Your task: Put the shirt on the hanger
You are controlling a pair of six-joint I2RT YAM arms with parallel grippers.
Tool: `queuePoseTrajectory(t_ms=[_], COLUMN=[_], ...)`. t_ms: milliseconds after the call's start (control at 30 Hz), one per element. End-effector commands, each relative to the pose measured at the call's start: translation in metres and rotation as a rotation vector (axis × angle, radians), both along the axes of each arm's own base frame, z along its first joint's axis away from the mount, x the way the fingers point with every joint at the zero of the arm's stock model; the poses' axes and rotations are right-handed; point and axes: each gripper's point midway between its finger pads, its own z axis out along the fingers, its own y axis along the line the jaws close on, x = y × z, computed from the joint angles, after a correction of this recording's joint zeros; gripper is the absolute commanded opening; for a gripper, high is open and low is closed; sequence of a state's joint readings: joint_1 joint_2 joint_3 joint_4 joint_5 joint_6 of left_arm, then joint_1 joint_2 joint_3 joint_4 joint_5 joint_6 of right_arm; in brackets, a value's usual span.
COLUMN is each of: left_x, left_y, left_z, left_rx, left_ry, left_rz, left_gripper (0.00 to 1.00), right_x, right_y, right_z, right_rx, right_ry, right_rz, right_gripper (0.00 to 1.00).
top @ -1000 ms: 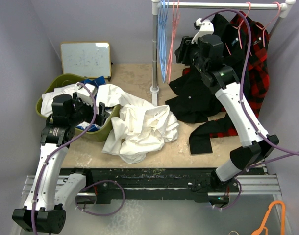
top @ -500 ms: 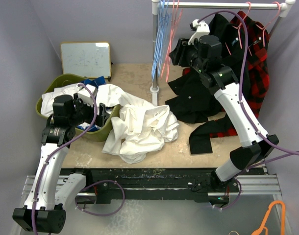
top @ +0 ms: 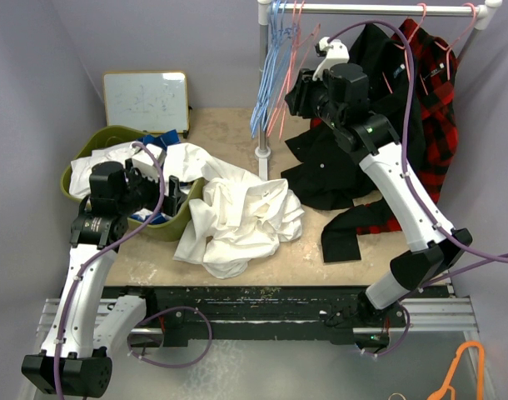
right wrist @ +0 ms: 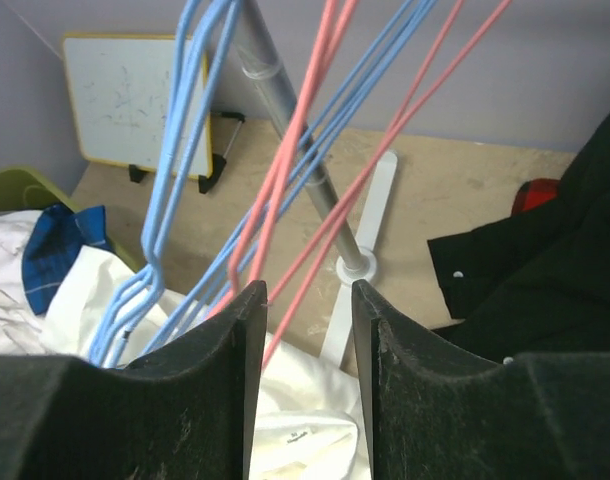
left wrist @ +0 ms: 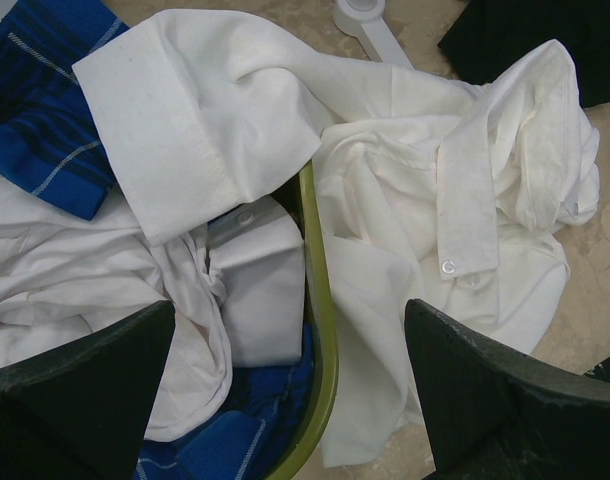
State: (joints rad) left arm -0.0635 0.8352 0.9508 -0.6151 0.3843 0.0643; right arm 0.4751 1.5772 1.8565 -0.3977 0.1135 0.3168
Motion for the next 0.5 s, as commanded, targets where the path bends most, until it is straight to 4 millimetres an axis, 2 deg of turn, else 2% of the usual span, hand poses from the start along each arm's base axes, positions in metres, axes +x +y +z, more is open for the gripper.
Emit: queuePoseTrajectory(t_ms=[0, 167, 400, 467], left_x=[0.001, 0.002, 0.001, 0.001], left_y=[-0.001, -0.002, -0.002, -0.002], left_z=[0.011, 0.012, 0.012, 0.012], left_rx=[-0.008, -0.011, -0.013, -0.015], left_ry=[-0.054, -0.056, -0.053, -0.051], left_rz=[-0.014, -0.016, -0.015, -0.013], left_gripper=[0.99, 0.99, 0.99, 0.99], right_x=[0.001, 0.001, -0.018, -0.027], right_y=[-0.015, -0.017, -0.01, -0.002], right_z=[0.004, 0.0, 0.031, 0.041], right_rx=[-0.035, -0.055, 0.038, 0.074], right_ry=[-0.011, 0.004, -0.062, -0.079], right_rz=[-0.073, -0.082, -0.049, -0.018], right_gripper=[0.41, 0.42, 0.49, 0.5])
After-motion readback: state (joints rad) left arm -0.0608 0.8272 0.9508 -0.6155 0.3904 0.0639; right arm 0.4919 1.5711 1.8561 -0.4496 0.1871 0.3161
